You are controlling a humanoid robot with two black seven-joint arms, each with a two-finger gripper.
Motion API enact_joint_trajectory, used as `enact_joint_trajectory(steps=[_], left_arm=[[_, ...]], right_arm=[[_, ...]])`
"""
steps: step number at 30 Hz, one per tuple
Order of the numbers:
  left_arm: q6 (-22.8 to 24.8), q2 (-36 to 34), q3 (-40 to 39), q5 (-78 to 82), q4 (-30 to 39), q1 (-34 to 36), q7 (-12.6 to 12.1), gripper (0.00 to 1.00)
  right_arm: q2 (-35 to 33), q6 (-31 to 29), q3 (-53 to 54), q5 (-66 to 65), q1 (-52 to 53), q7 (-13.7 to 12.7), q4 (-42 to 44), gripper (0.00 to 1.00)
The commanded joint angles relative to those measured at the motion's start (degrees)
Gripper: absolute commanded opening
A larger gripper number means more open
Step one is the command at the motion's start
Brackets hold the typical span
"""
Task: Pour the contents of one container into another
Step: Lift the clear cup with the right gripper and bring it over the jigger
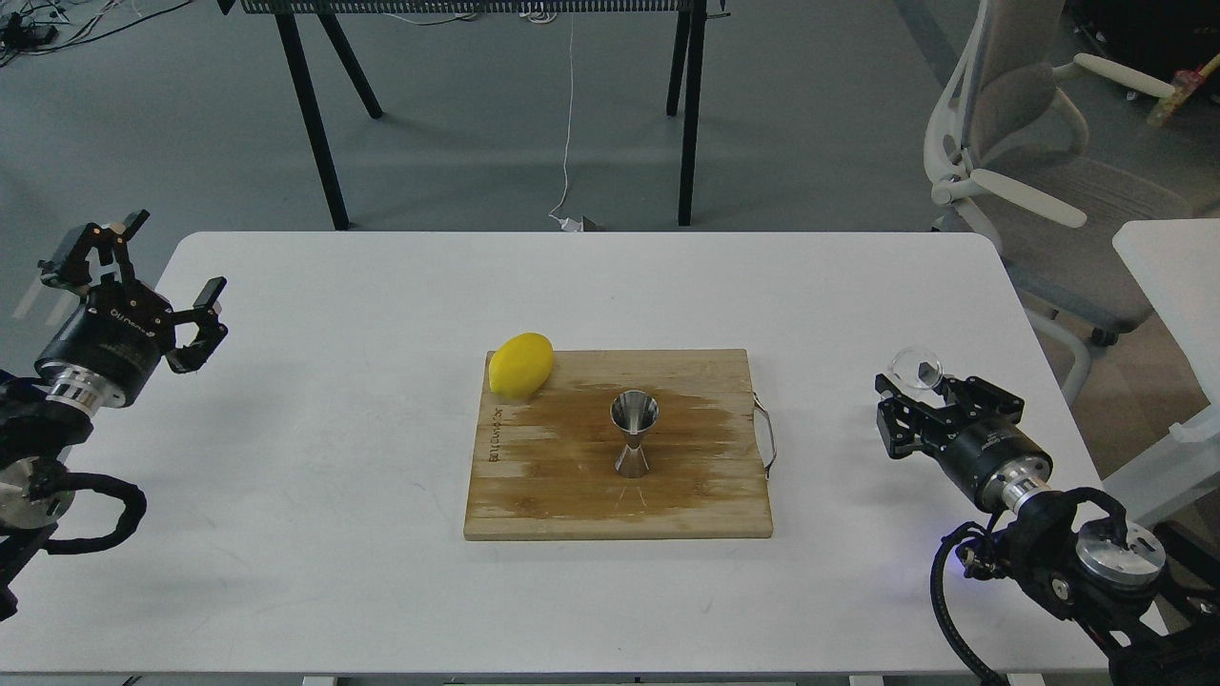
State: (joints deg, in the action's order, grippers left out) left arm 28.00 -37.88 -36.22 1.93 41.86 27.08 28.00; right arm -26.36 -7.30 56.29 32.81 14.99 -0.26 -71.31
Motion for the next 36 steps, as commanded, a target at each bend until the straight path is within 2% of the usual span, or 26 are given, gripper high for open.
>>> enact_joint_trajectory(steps=[1, 7, 14, 22, 36], left_arm=[[0.0, 1.0, -0.1, 0.0, 0.1, 0.1, 0.0, 1.00], [0.0, 1.4, -0.1, 0.1, 0.2, 0.2, 0.0, 1.00], [0.0, 2.1, 0.2, 0.1, 0.2, 0.3, 0.0, 1.00], [0.0, 2.4, 0.5, 0.2, 0.2, 0.1, 0.0, 1.00], [0.0, 2.5, 0.5, 0.2, 0.2, 0.1, 0.0, 1.00]], right_arm=[[0.3, 0.8, -0.6, -11.9, 8.2, -0.5, -1.5, 0.29], [6.0, 0.4, -9.3, -32.5, 18.0, -2.5, -1.4, 0.29], [7.5, -0.3, -16.6, -56.0, 19.0, -2.6, -3.2, 0.29], [7.7, -0.3, -19.4, -66.5, 19.3, -3.2, -4.0, 0.29], [7.5, -0.3, -23.2, -74.6, 19.3, -3.7, -5.7, 0.29]])
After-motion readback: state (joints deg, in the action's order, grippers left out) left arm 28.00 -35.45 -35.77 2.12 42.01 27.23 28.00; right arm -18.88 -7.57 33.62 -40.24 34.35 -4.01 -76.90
